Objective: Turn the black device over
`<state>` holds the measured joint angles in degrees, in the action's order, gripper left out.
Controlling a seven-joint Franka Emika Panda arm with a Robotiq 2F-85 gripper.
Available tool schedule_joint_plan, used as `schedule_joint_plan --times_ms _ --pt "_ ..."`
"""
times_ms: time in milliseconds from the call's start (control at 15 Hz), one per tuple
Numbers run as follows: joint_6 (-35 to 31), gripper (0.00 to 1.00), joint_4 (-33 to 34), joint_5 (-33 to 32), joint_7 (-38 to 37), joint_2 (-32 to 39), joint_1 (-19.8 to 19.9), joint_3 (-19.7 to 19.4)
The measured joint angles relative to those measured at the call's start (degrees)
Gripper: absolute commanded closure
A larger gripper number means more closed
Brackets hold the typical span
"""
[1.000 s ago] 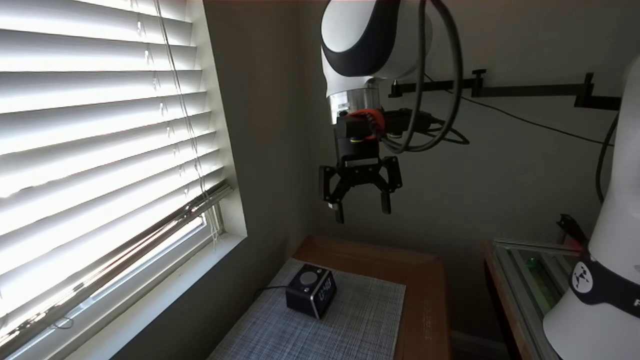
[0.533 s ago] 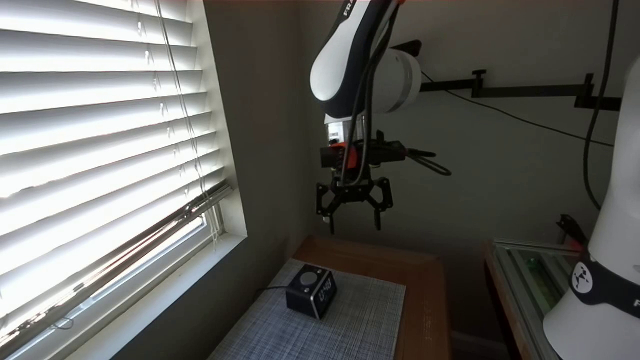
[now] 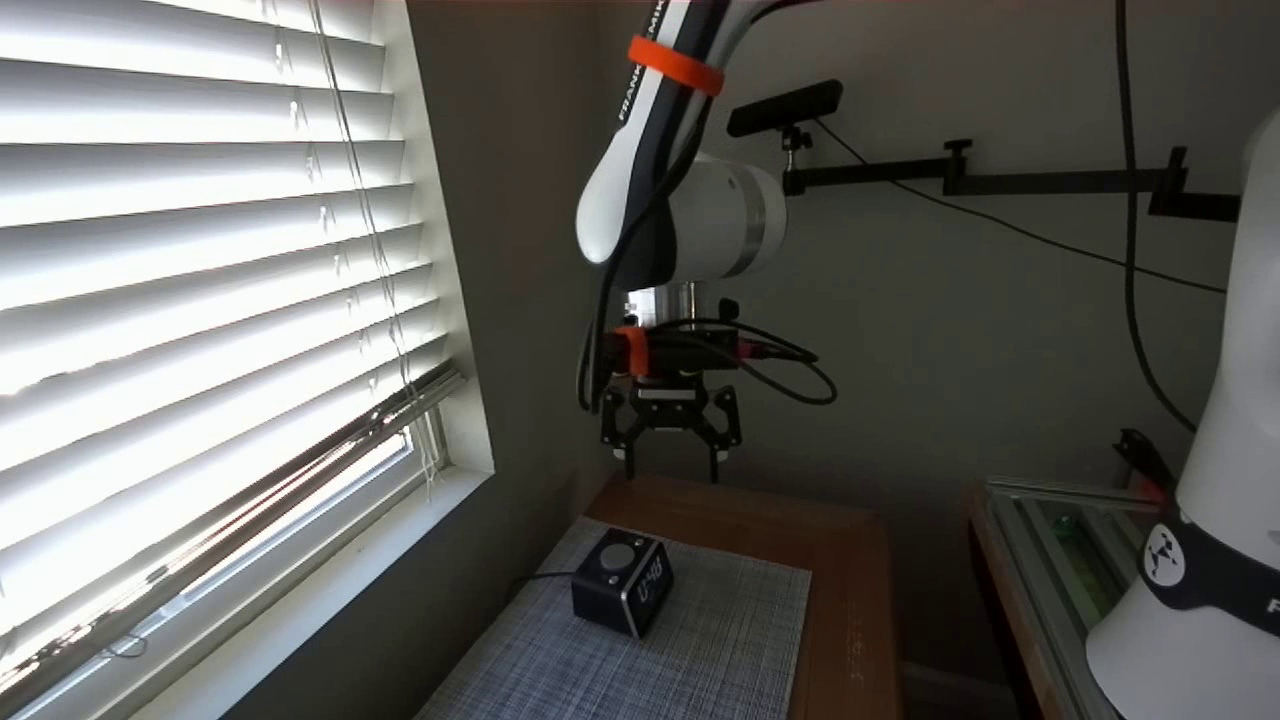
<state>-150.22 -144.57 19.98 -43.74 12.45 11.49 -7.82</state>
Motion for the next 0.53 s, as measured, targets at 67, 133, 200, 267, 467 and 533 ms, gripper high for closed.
schedule_joint_plan --times_ms 67,133,200,267,467,533 --pt "0.00 0.00 1.32 0.99 0.00 1.53 0.00 -0.01" --pt "0.00 0.00 2.62 2.14 0.00 3.06 0.01 -0.01" --pt "0.00 0.00 3.90 3.25 0.00 4.58 0.02 -0.01" --pt "0.00 0.00 5.16 4.32 0.02 6.07 0.02 0.01" --pt "0.01 0.00 8.61 7.28 0.12 10.23 0.07 0.30" --pt "0.01 0.00 9.68 8.14 0.13 11.53 0.08 0.47"
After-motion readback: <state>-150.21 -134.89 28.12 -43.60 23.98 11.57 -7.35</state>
